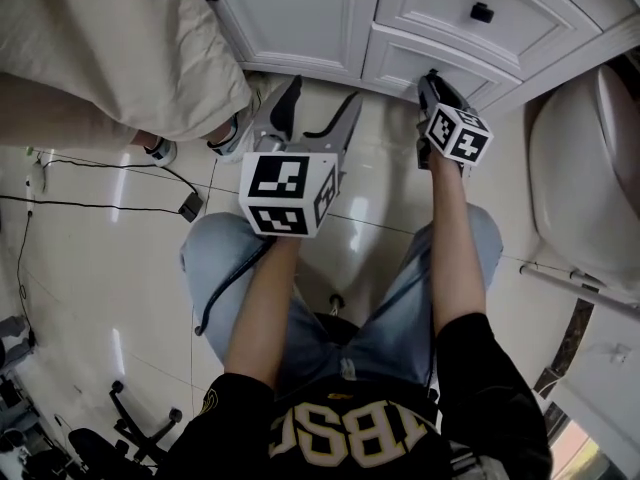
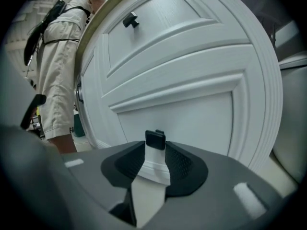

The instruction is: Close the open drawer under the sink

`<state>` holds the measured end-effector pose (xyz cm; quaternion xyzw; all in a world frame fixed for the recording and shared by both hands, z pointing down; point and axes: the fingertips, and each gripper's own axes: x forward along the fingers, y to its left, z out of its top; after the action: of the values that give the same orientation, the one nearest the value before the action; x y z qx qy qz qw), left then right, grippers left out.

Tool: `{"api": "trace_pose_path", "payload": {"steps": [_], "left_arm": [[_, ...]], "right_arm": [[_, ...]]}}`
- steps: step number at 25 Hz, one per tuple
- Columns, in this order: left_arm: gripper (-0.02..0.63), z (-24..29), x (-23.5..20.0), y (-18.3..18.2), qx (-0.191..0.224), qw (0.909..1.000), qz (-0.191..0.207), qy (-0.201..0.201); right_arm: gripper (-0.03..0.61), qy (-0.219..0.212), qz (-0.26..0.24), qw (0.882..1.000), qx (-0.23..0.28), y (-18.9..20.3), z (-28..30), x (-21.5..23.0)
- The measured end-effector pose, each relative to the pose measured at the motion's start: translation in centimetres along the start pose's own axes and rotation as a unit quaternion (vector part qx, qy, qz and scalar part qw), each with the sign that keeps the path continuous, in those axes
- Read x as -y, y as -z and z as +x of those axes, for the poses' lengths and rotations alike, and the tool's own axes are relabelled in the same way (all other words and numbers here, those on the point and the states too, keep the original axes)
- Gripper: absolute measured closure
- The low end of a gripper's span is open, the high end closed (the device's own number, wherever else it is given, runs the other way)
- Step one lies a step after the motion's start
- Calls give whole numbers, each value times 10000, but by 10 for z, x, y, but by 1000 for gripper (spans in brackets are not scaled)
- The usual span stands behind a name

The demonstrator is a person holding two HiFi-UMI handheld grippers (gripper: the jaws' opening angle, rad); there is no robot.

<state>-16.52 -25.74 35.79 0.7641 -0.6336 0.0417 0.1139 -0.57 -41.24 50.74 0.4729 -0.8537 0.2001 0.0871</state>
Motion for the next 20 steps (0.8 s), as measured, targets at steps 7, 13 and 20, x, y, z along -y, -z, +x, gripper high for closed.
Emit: {"api": "trace_pose_path", "payload": {"steps": [7, 13, 20], "left_arm": [[278, 10, 33, -9, 131, 9995, 9, 301], [278, -3, 42, -17, 244, 9991, 155, 313], [278, -40, 61, -29, 433, 9983, 283, 276]], "right_arm": [[453, 104, -236, 9996, -132, -7, -35, -1], [437, -86, -346, 9989, 318, -43, -82, -20], [388, -227, -707, 9920, 1023, -84, -158, -58]]}}
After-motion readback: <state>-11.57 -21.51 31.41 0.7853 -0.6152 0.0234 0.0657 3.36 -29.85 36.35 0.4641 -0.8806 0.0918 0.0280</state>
